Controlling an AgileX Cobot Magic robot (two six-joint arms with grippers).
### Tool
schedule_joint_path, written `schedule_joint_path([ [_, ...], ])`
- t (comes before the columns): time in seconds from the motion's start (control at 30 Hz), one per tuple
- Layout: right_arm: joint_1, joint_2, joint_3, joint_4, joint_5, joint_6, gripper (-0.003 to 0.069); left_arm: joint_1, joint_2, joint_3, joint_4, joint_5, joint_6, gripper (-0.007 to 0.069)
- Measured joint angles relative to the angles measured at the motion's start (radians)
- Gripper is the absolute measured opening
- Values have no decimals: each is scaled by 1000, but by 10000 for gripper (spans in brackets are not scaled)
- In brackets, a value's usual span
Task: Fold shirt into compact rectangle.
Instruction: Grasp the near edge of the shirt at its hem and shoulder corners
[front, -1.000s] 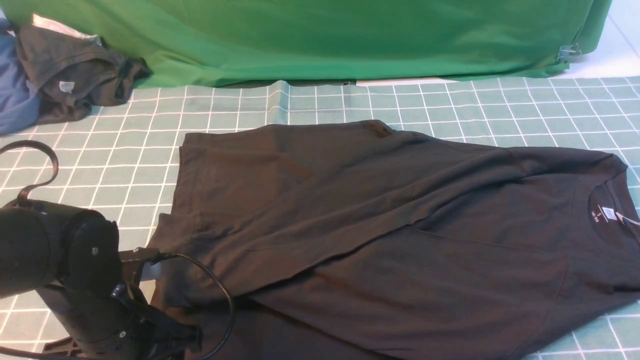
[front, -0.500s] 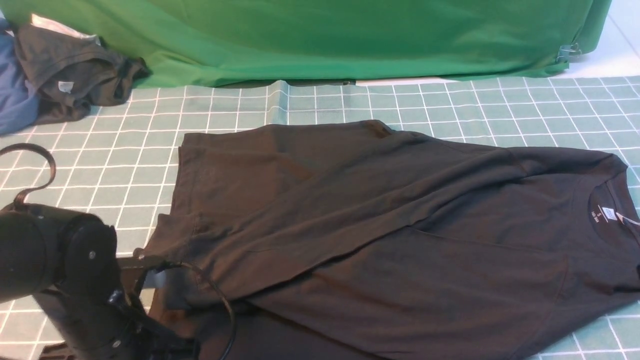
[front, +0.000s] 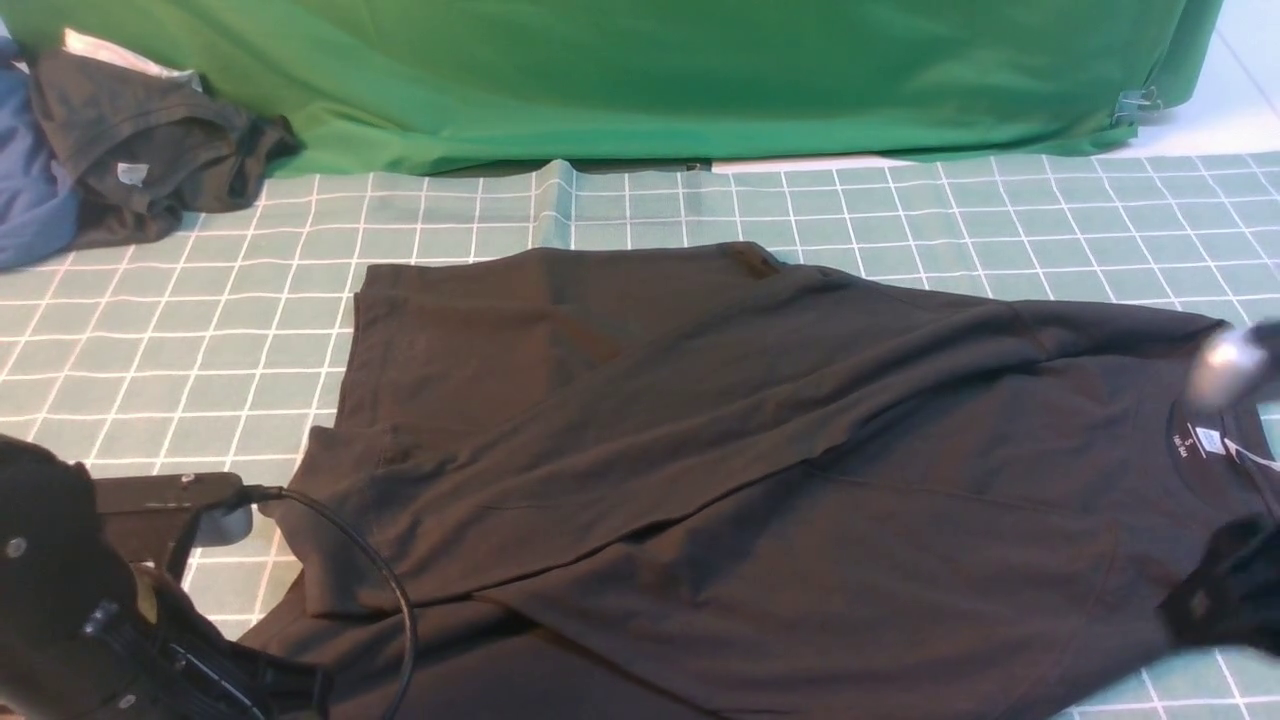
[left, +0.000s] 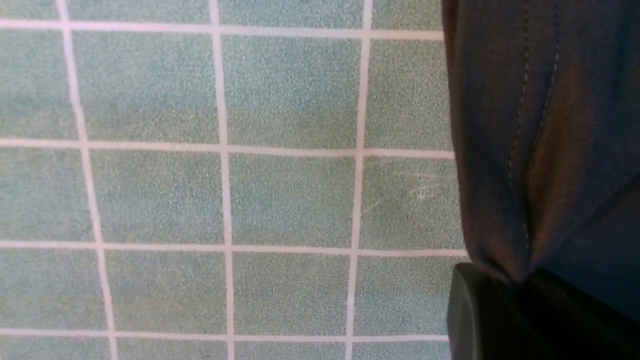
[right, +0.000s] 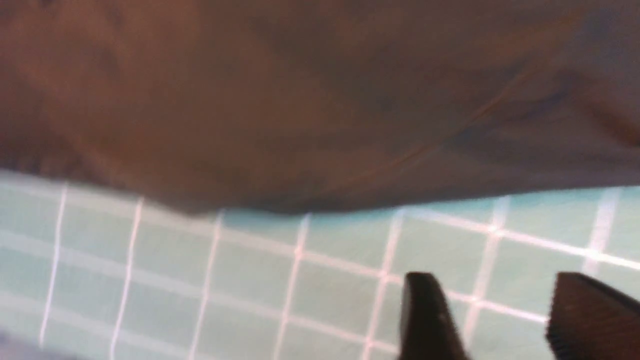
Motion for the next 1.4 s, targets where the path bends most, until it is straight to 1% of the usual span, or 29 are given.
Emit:
schedule_joint_path([
  [0.07,84,31,29,-3,-36,-1,459,0,-1,2,-4,0,-1,20],
  [0.17,184,73,68,-26,-99,-3,556,0,-1,3,-19,-6,-1,20],
  [0.2,240,100,86,-49,-133,-4,601,0,-1,3,-23,-10,-1,20],
  [0.23,240,100,86,-52,-140,-4,601,0,-1,3,-24,-12,-1,20],
  [0.27,306,134,100,-79,-196,-4,635,0,-1,3,-31,-17,1,20],
  [0.43,424,224,106,-122,-331,-3,647,0,-1,3,-48,-22,16,20],
  [0.47,428,228,106,-125,-342,-3,647,0,-1,3,-48,-23,16,20],
  [0.53,454,281,106,-189,-381,0,644,0,-1,3,-48,-26,18,20],
  [0.67,457,346,106,-261,-391,0,625,0,-1,3,-49,-26,20,20],
  [0.77,457,381,106,-294,-415,1,584,0,-1,3,-49,-29,20,20],
  [0.8,457,387,106,-303,-421,2,556,0,-1,3,-49,-30,20,20],
  [0.83,459,387,106,-303,-425,2,506,0,-1,3,-49,-30,21,20],
  [0.87,459,387,106,-304,-426,2,496,0,-1,3,-49,-30,21,20],
  [0.9,460,387,106,-310,-426,3,386,0,-1,3,-49,-30,21,20],
  [0.97,460,387,105,-318,-414,2,243,0,-1,3,-49,-30,21,20],
  [1.0,460,387,103,-320,-392,3,144,0,-1,3,-52,-29,21,20],
  [1.03,460,387,100,-323,-374,3,95,0,-1,3,-59,-25,21,20],
  [1.1,460,387,95,-324,-341,3,59,0,-1,3,-82,-14,21,20],
  [1.17,460,373,94,-324,-297,3,41,0,-2,3,-119,2,29,20],
  [1.27,460,338,94,-324,-247,9,37,0,-11,3,-138,31,39,20],
  [1.4,460,223,94,-320,-158,13,36,0,-76,3,-152,84,44,20],
])
